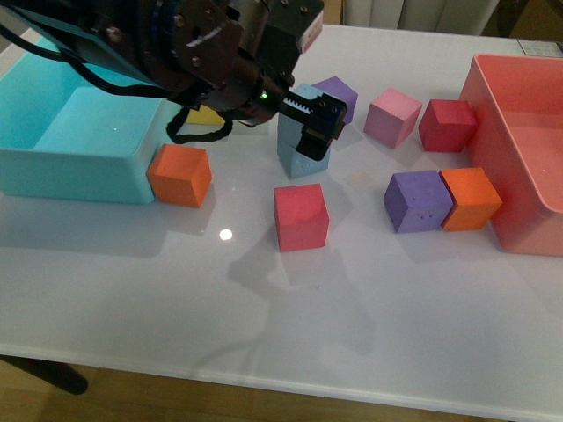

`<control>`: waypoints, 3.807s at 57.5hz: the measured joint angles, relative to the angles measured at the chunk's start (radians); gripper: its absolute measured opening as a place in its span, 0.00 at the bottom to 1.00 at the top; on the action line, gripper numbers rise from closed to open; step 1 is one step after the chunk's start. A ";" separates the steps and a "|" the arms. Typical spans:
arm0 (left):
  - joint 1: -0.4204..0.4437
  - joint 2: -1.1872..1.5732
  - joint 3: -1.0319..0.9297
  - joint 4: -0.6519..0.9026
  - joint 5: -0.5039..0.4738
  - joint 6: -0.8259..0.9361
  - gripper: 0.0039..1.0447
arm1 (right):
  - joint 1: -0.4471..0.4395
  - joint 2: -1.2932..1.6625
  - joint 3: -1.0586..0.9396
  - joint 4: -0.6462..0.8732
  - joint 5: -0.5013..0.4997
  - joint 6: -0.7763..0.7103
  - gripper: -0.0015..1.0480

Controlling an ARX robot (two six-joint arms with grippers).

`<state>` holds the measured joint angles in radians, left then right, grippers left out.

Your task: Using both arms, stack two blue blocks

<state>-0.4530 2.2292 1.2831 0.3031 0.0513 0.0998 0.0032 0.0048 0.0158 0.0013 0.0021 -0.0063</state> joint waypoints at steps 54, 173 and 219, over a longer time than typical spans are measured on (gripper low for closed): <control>0.276 -0.784 -1.099 0.945 -0.217 -0.098 0.01 | 0.000 0.000 0.000 0.000 -0.002 0.000 0.91; 0.449 -2.221 -1.268 -0.299 -0.051 -0.098 0.01 | 0.000 0.000 0.000 -0.001 -0.002 0.000 0.91; 0.449 -2.223 -1.268 -0.300 -0.051 -0.098 0.70 | 0.000 0.000 0.000 -0.001 -0.002 0.000 0.91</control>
<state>-0.0044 0.0063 0.0151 0.0032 0.0002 0.0017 0.0032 0.0048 0.0158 0.0006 0.0006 -0.0063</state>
